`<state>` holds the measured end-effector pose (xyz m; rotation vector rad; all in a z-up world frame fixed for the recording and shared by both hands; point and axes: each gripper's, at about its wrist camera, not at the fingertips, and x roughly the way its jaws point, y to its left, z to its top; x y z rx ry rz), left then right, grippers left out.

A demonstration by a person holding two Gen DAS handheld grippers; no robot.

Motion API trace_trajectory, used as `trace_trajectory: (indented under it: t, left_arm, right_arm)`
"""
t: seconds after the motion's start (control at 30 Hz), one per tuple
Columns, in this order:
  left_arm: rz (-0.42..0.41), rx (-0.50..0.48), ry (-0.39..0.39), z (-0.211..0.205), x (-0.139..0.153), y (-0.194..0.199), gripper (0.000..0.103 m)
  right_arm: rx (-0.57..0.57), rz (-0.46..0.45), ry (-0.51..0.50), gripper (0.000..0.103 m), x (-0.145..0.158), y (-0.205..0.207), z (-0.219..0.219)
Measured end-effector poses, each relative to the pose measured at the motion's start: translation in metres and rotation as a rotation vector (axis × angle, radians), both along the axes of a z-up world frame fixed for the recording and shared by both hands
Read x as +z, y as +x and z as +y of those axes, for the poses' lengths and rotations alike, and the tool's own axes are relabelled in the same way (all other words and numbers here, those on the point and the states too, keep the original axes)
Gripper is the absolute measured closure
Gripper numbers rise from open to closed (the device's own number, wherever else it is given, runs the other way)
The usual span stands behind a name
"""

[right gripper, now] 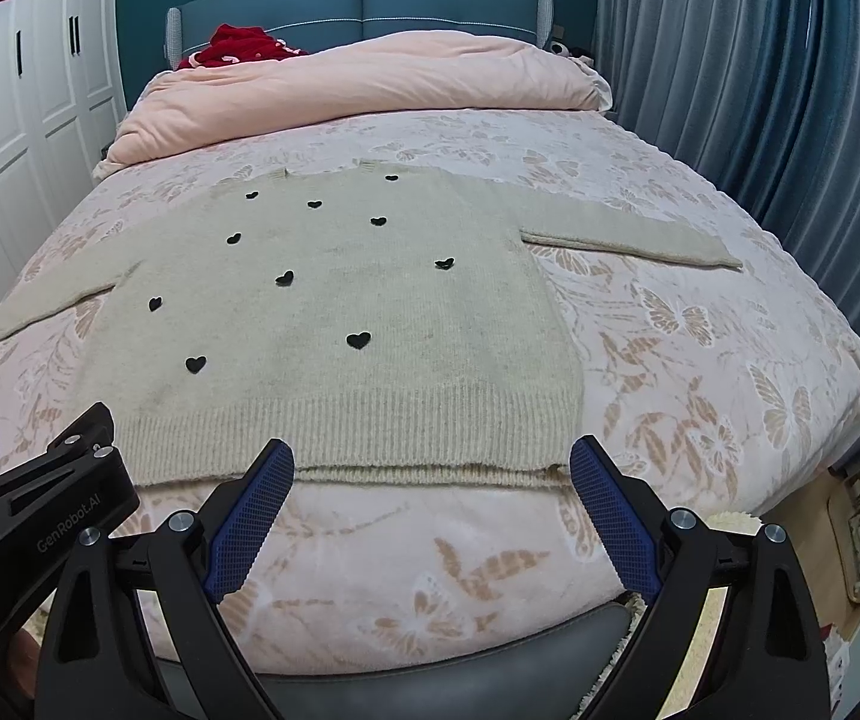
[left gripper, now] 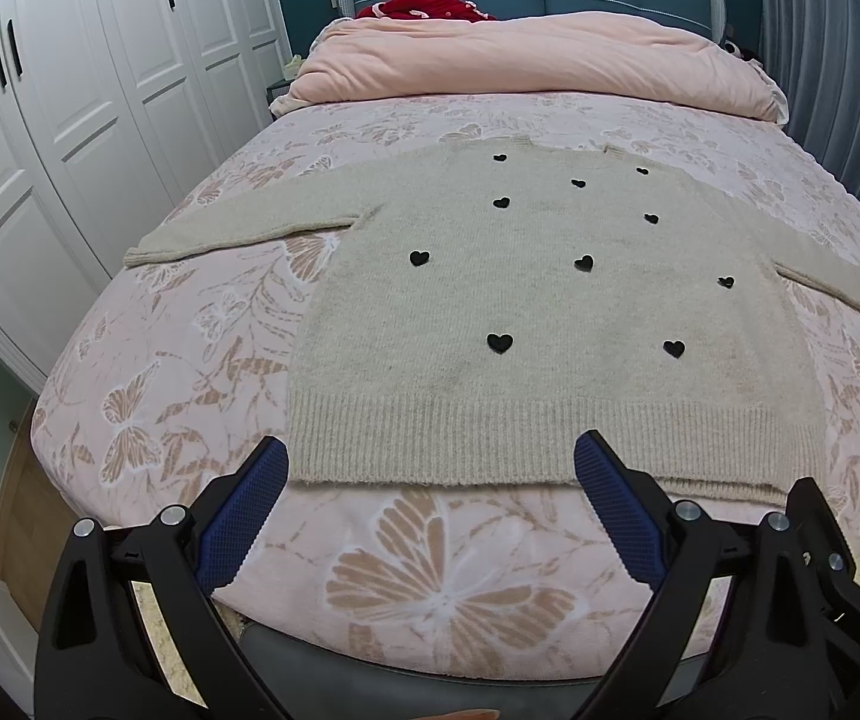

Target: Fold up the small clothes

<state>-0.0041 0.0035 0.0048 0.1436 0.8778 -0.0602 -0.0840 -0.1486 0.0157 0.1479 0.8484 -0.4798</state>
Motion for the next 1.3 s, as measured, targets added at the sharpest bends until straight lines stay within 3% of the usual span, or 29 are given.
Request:
trace_trajectory:
  t: [1.3]
  left_arm:
    - [0.002, -0.003, 0.003, 0.0013, -0.0029, -0.0036, 0.01]
  right_arm:
    - [-0.014, 0.018, 0.005, 0.012, -0.0067, -0.0021, 0.0006]
